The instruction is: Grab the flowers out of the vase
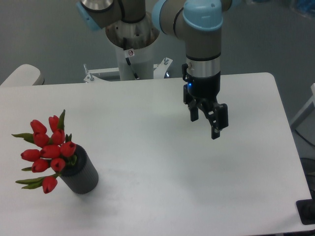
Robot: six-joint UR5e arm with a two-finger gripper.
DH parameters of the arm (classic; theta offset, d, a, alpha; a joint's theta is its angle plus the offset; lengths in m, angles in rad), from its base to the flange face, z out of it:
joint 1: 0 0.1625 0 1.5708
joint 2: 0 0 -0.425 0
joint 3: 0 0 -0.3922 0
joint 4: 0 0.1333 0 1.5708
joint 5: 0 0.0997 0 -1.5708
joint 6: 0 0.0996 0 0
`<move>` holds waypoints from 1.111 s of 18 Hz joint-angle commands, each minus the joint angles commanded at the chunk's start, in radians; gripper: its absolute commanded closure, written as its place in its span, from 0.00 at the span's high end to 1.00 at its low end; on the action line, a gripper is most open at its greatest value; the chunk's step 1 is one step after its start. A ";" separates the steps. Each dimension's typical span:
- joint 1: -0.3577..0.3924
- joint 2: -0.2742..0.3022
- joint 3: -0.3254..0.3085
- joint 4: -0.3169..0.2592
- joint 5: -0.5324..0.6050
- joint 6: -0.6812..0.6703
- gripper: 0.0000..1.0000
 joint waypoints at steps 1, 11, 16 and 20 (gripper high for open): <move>0.000 0.000 0.000 0.000 0.000 0.000 1.00; 0.014 0.000 -0.034 0.003 -0.079 -0.020 1.00; 0.051 0.002 -0.058 0.002 -0.155 -0.047 1.00; 0.034 0.006 -0.058 0.002 -0.152 -0.173 1.00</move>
